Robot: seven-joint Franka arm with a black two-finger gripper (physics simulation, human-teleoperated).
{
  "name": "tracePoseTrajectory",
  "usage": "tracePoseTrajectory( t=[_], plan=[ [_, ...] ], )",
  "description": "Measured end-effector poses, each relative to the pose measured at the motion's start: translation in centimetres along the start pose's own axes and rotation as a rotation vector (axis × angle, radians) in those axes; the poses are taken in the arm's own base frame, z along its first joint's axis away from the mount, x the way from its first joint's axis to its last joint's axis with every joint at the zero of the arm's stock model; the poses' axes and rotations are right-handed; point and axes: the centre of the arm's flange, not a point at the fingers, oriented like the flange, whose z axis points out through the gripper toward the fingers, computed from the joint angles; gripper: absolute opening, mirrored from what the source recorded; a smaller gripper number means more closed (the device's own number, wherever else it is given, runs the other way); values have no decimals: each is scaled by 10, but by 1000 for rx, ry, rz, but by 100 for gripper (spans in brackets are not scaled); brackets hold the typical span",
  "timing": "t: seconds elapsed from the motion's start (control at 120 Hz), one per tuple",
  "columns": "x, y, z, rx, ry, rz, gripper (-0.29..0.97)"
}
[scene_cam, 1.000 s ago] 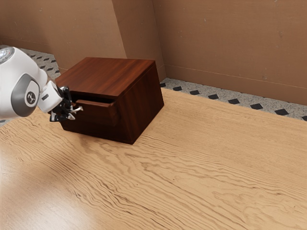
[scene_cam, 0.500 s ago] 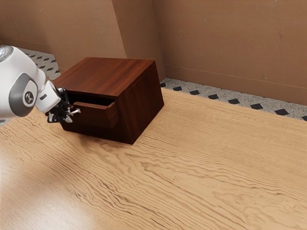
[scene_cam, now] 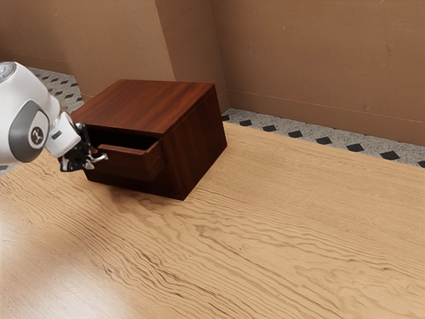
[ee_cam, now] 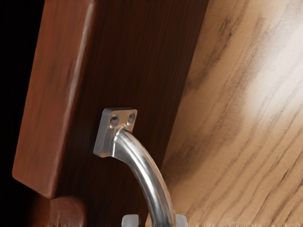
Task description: Pull the drawer handle with one arm to open the drawer
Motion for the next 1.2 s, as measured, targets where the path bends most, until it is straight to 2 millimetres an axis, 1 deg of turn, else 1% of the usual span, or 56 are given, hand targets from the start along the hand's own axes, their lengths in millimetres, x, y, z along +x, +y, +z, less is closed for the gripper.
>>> tracePoseTrajectory(
  t=[0.083,0.275,0.475,0.6,0.65,0.667,0.7,0.708,0.717,0.733,0.75,0.783,0.883,0.983,1.0,1.033,1.05,1.067,1.1,1.125,1.167,1.2],
  plan=[
    [0,4,-4,-6,-9,-10,-11],
    [-2,16,-3,-21,-31,-23,-9],
    [-1,18,-5,-26,-38,-28,-9],
    [-2,20,-4,-35,-40,-28,-8],
    [-1,21,-7,-34,-42,-25,-7],
    [1,22,-12,-29,-44,-22,-7],
    [17,27,-31,-6,-34,3,-7],
    [20,29,-37,3,-29,9,-5],
    [21,31,-45,11,-24,9,1],
    [21,34,-61,35,0,12,-2],
    [23,37,-73,52,30,18,-4],
    [23,43,-83,67,74,24,-7],
    [17,51,-86,67,121,24,-10],
    [17,54,-76,53,123,25,-11],
    [17,54,-75,52,123,25,-9],
    [17,52,-76,52,123,24,-1],
    [18,48,-82,61,124,23,3],
    [20,42,-93,73,126,25,6],
    [27,29,-122,95,127,32,14],
    [28,23,-143,99,124,26,20],
    [28,17,-172,80,105,10,28],
    [37,15,-186,50,85,2,34]
  ],
)
